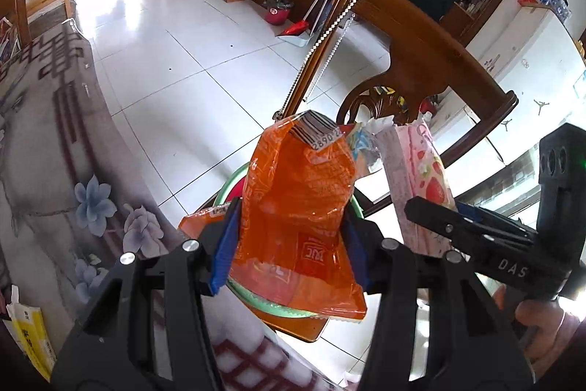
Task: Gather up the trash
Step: 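Carry wrapper and orange bag to the red bin and release both, then move both tools back over the trash on the table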
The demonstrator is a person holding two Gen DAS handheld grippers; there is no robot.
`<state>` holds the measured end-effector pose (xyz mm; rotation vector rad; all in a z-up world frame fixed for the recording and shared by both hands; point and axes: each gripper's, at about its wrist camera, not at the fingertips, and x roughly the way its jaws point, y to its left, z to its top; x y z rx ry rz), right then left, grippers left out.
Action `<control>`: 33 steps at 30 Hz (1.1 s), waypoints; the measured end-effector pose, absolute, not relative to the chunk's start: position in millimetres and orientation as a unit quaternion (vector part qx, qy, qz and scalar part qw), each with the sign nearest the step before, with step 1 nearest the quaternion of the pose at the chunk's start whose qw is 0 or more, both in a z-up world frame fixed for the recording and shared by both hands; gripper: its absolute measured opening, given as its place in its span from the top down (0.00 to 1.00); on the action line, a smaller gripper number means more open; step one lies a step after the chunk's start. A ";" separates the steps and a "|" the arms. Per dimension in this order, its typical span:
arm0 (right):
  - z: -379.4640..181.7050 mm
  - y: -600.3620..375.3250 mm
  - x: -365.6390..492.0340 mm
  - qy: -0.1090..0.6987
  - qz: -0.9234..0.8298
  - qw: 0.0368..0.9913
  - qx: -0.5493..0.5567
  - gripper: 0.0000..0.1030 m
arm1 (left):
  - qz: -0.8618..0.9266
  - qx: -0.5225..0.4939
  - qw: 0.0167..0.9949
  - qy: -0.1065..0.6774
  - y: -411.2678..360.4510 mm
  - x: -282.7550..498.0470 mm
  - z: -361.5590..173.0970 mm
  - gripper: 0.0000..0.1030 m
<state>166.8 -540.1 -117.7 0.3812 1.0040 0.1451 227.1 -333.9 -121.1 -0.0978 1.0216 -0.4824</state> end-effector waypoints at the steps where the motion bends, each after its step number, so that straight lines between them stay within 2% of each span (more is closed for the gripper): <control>1: -118.4 -541.3 168.2 0.478 0.069 0.856 0.183 0.49 | -0.227 -0.046 0.843 0.485 -334.7 228.1 -122.1 0.51; 5: -121.3 -544.0 172.9 0.480 0.068 0.854 0.190 0.47 | -0.222 -0.046 0.843 0.488 -338.4 232.4 -125.6 0.46; 6: -122.5 -545.6 174.3 0.481 0.067 0.853 0.193 0.44 | -0.221 -0.046 0.844 0.487 -338.6 233.2 -126.4 0.42; 8: -123.6 -549.0 175.5 0.479 0.064 0.851 0.203 0.28 | -0.218 -0.051 0.845 0.485 -338.5 233.5 -127.4 0.33; 10: -121.9 -553.0 174.5 0.471 0.055 0.855 0.208 0.25 | -0.217 -0.056 0.847 0.483 -337.6 234.9 -126.3 0.28; 22: -116.1 -551.3 147.3 0.471 0.033 0.857 0.206 0.25 | -0.228 -0.057 0.846 0.478 -323.1 211.2 -121.9 0.26; 28: -112.2 -523.8 129.8 0.474 0.032 0.858 0.197 0.25 | -0.211 -0.076 0.853 0.471 -279.7 179.6 -119.6 0.22; 33: -117.9 -478.0 122.9 0.490 0.056 0.851 0.180 0.25 | -0.168 -0.085 0.857 0.479 -215.1 144.5 -125.5 0.21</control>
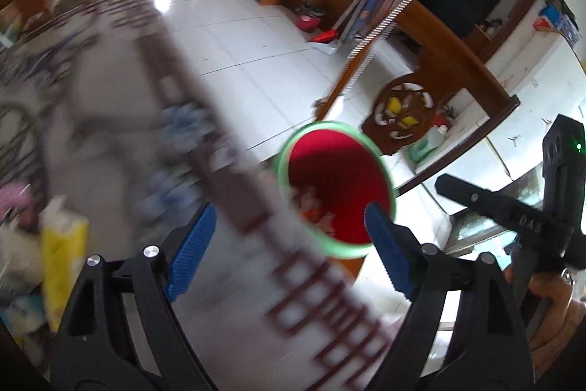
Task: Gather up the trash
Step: 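Move both tools back over the trash on the table, then grasp the yellow snack box with the left tool while the right tool grasps the yellow packet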
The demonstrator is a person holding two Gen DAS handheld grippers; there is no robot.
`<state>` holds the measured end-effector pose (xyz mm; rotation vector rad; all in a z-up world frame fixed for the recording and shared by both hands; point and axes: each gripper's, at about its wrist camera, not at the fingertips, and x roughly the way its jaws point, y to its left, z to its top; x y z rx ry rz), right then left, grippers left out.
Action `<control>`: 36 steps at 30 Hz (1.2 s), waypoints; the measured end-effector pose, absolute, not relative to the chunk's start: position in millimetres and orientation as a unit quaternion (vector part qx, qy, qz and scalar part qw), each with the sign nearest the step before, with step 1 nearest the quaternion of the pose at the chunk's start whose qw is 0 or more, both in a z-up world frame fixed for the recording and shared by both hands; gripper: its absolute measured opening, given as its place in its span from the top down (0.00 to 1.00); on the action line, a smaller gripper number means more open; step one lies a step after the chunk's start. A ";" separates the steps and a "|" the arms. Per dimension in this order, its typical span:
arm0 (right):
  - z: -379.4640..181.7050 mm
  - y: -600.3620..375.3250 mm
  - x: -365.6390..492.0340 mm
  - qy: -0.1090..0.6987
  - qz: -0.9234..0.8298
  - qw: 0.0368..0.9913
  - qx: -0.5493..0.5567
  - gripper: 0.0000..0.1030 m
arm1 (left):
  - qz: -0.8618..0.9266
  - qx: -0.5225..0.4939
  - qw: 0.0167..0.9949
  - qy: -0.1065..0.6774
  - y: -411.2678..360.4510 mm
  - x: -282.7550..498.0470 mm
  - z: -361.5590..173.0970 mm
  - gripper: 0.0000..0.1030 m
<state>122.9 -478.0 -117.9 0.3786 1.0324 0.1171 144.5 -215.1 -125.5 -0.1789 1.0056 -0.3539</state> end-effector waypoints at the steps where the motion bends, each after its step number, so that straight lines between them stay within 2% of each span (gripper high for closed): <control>1: -118.7 -466.2 121.8 0.494 0.063 0.849 0.178 0.25 | -0.160 -0.086 0.859 0.479 -204.4 140.3 -125.3 0.21; 9: -115.4 -358.2 110.4 0.504 0.137 0.841 0.144 0.25 | -0.061 -0.070 0.876 0.473 -59.5 84.2 -117.0 0.16; 14: -116.6 -310.6 98.3 0.509 0.163 0.835 0.130 0.25 | -0.015 -0.030 0.866 0.499 15.9 49.1 -130.0 0.16; 20: -116.3 -279.4 91.2 0.513 0.185 0.830 0.119 0.24 | 0.012 0.000 0.837 0.547 58.4 35.5 -157.1 0.16; 27: -116.2 -268.4 100.4 0.516 0.228 0.820 0.093 0.24 | 0.044 -0.007 0.819 0.572 65.7 42.3 -181.3 0.18; 29: -118.4 -269.6 102.0 0.520 0.241 0.815 0.088 0.24 | 0.056 -0.004 0.813 0.579 57.9 42.6 -183.6 0.25; 31: -120.4 -271.8 103.8 0.524 0.253 0.809 0.087 0.24 | 0.060 -0.011 0.804 0.591 50.2 41.0 -185.6 0.45; 33: -123.2 -274.3 105.7 0.530 0.266 0.801 0.083 0.24 | 0.073 -0.018 0.797 0.599 44.0 38.4 -187.3 0.54; 36: -127.4 -275.1 108.6 0.537 0.280 0.792 0.077 0.24 | 0.087 -0.042 0.793 0.602 40.7 33.7 -185.2 0.58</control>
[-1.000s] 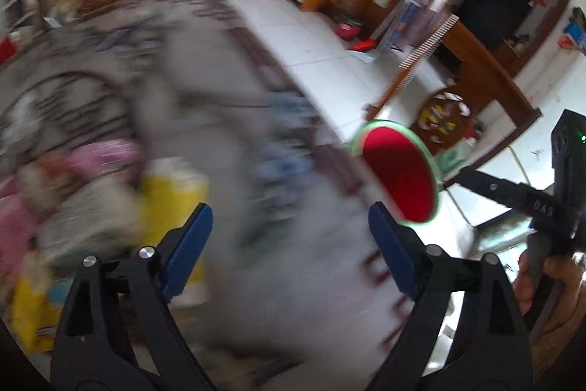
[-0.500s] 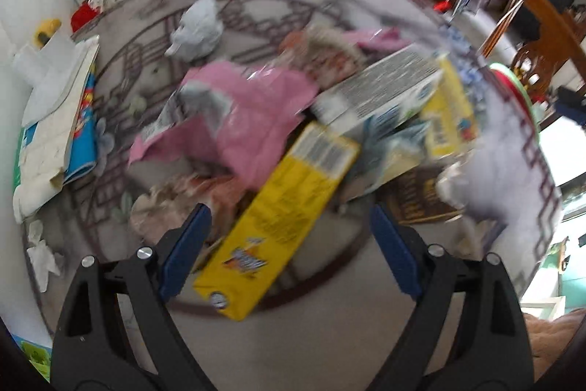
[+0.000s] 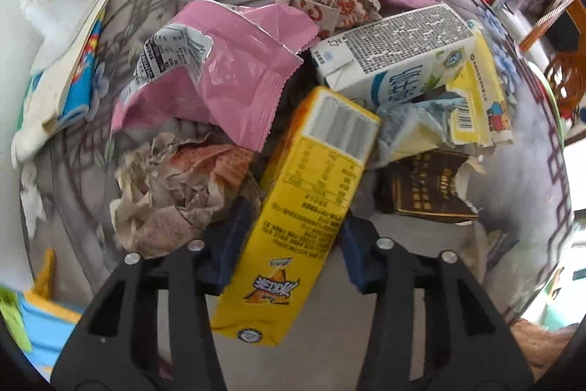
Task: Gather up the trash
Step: 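Grasp the yellow snack box with the left tool while the right tool grasps the yellow packet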
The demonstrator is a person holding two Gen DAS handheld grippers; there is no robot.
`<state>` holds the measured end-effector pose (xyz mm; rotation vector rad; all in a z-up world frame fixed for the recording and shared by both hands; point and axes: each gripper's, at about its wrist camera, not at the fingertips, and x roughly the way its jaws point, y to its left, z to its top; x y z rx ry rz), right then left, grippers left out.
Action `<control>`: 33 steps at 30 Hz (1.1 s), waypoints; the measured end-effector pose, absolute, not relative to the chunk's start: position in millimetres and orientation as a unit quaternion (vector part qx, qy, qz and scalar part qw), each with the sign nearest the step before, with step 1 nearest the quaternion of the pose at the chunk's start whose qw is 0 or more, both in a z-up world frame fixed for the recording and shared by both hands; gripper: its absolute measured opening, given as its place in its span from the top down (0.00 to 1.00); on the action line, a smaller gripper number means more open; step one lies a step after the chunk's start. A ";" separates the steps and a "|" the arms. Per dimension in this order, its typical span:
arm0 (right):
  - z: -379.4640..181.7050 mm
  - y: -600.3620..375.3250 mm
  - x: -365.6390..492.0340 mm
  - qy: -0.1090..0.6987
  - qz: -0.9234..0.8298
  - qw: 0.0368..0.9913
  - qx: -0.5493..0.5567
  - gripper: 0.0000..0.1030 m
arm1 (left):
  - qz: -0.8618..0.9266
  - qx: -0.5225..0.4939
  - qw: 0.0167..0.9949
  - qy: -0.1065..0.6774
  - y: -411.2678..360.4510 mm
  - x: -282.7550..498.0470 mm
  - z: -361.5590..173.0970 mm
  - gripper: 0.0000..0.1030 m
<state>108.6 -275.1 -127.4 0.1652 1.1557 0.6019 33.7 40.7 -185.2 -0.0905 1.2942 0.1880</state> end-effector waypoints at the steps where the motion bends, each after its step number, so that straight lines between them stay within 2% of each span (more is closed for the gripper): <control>1: -128.6 -274.2 109.8 0.539 0.283 0.789 0.076 0.24 | 0.090 -0.047 0.793 0.601 40.0 32.4 -183.5 0.58; 2: -130.0 -272.2 111.0 0.541 0.286 0.788 0.075 0.24 | 0.092 -0.048 0.795 0.598 38.9 30.4 -181.0 0.57; 4: -132.7 -266.2 112.1 0.543 0.289 0.785 0.073 0.24 | 0.092 -0.048 0.798 0.593 39.2 27.8 -178.6 0.48; 6: -133.1 -257.4 110.9 0.543 0.293 0.784 0.073 0.24 | 0.086 -0.053 0.802 0.589 40.8 27.4 -178.6 0.48; 7: -131.7 -252.1 109.1 0.539 0.293 0.787 0.071 0.24 | 0.081 -0.057 0.803 0.587 43.5 27.5 -180.3 0.50; 9: -129.6 -246.2 107.8 0.537 0.284 0.791 0.072 0.24 | 0.076 -0.066 0.802 0.589 48.8 28.0 -182.9 0.64; 17: -119.2 -216.0 109.0 0.531 0.257 0.802 0.096 0.24 | 0.039 -0.129 0.841 0.524 70.4 9.1 -148.4 0.65; 23: -137.2 -186.3 122.7 0.550 0.241 0.792 0.110 0.24 | -0.001 -0.164 0.861 0.480 73.3 1.0 -118.7 0.65; 26: -147.8 -173.9 128.0 0.559 0.234 0.788 0.105 0.33 | -0.015 -0.174 0.864 0.472 73.1 0.2 -112.1 0.65; 31: -159.5 -159.9 132.5 0.570 0.229 0.783 0.101 0.42 | -0.021 -0.178 0.864 0.470 77.4 -2.6 -113.0 0.65; 33: -163.8 -154.9 133.0 0.574 0.228 0.781 0.095 0.43 | -0.021 -0.180 0.864 0.470 80.4 -4.7 -113.4 0.65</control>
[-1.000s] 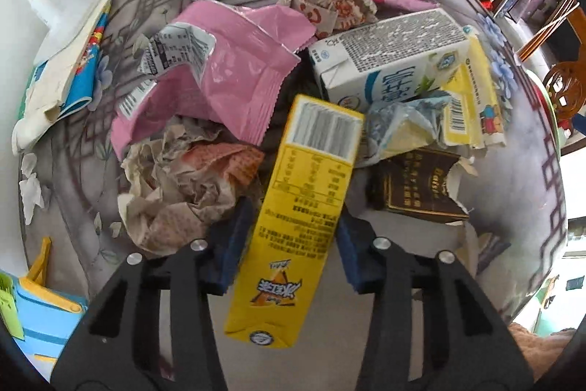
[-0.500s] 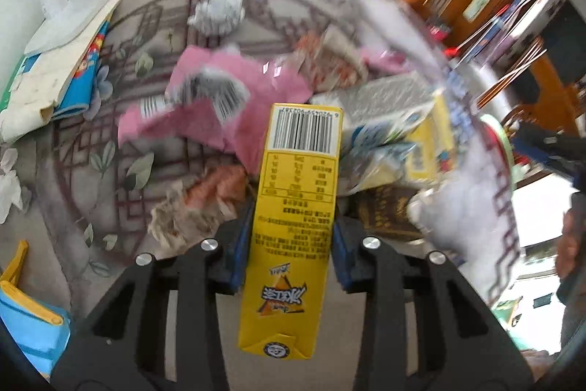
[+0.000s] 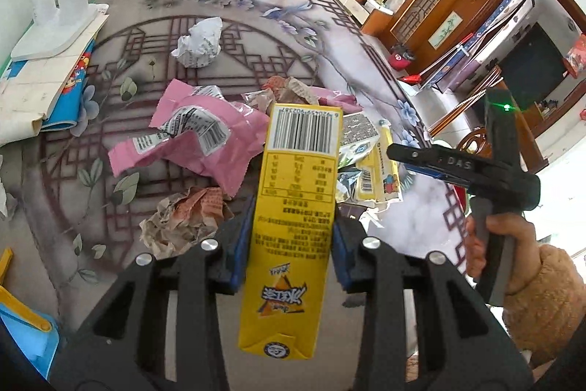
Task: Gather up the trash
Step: 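Grasp the yellow snack box with the left tool while the right tool grasps the yellow packet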
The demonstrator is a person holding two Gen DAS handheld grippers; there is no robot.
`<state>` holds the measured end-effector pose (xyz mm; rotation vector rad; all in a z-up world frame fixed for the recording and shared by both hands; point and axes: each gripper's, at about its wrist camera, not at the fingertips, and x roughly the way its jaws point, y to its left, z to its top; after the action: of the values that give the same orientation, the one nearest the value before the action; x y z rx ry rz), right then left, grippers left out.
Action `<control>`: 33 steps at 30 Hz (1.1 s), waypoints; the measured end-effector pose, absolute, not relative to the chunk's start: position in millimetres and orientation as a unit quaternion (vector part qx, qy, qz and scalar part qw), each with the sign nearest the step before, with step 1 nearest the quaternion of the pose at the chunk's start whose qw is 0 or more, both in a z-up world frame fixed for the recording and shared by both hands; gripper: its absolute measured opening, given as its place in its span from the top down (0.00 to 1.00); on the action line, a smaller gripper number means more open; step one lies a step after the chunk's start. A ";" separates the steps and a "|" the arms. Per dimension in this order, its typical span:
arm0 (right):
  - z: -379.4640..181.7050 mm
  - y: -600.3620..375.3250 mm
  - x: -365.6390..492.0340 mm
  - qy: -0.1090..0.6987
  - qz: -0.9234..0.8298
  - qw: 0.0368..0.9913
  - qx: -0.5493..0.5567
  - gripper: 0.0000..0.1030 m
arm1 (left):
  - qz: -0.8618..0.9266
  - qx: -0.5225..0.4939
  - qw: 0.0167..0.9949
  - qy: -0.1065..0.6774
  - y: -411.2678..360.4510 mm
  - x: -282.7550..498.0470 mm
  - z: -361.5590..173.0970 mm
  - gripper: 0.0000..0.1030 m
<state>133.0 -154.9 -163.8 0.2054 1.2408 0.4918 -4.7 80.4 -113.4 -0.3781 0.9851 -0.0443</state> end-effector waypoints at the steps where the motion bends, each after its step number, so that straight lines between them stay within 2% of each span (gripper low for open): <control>1: -165.5 -153.2 132.9 0.576 0.227 0.780 0.094 0.43 | -0.021 -0.181 0.864 0.470 81.1 -5.4 -113.5 0.65; 13: -177.2 -135.9 132.8 0.592 0.218 0.774 0.062 0.43 | -0.024 -0.193 0.867 0.458 88.2 -9.1 -110.6 0.65; 15: -178.2 -137.1 132.4 0.594 0.221 0.771 0.067 0.56 | -0.026 -0.193 0.868 0.458 87.4 -8.1 -110.7 0.65; 17: -179.4 -140.5 131.8 0.596 0.220 0.769 0.070 0.82 | -0.028 -0.192 0.868 0.457 86.3 -7.0 -110.4 0.65; 26: -145.6 -168.8 119.8 0.551 0.222 0.799 0.091 0.83 | -0.035 -0.186 0.871 0.453 80.6 -2.9 -106.3 0.65; 33: -147.6 -167.6 110.4 0.557 0.203 0.805 0.019 0.80 | -0.045 -0.183 0.873 0.450 72.8 -0.4 -104.5 0.65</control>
<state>110.4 -167.6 -147.6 0.0398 1.1934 0.4356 -0.4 72.8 -104.5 -0.3813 0.9396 -0.0946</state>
